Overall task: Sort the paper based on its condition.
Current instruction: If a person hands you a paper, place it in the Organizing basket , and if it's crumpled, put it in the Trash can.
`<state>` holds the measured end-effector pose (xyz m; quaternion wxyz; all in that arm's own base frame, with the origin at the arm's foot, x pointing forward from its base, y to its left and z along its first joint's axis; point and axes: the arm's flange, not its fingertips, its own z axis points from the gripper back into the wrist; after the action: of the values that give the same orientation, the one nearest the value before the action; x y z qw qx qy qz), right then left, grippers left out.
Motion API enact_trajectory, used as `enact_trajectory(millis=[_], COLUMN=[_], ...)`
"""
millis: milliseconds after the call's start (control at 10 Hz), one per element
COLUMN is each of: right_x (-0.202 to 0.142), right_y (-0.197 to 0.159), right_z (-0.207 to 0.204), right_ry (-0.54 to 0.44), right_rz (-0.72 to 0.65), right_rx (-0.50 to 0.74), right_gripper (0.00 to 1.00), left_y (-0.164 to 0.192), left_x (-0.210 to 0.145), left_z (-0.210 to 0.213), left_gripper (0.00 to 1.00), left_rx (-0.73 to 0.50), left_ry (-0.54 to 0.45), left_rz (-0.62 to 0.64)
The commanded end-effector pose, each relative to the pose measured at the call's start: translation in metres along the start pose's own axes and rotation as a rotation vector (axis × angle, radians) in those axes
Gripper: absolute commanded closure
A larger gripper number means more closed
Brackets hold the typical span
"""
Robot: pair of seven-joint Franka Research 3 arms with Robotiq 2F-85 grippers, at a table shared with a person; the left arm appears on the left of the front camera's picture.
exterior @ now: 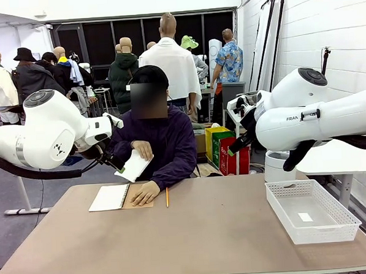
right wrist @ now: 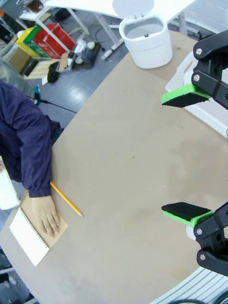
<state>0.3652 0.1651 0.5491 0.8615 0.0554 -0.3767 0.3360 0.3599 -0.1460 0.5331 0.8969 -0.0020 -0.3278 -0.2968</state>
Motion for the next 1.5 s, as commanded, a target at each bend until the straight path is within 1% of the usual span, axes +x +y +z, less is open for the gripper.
enact_trajectory(millis=[0,1400], right_x=[-0.0001,-0.0001], right_y=[0.0001,0.0001], right_z=[0.0002,0.0002], right_ry=[-0.001,-0.001], right_rz=[0.000,0.000], right_rx=[0.003,0.003], right_gripper=[0.00,0.00], left_y=[0.0021,0.0021], left_x=[0.0019,0.0019], left_z=[-0.0009,-0.0009], left_gripper=[0.00,0.00], left_rx=[-0.001,-0.001], left_ry=[0.003,0.003], left_rz=[0.004,0.004])
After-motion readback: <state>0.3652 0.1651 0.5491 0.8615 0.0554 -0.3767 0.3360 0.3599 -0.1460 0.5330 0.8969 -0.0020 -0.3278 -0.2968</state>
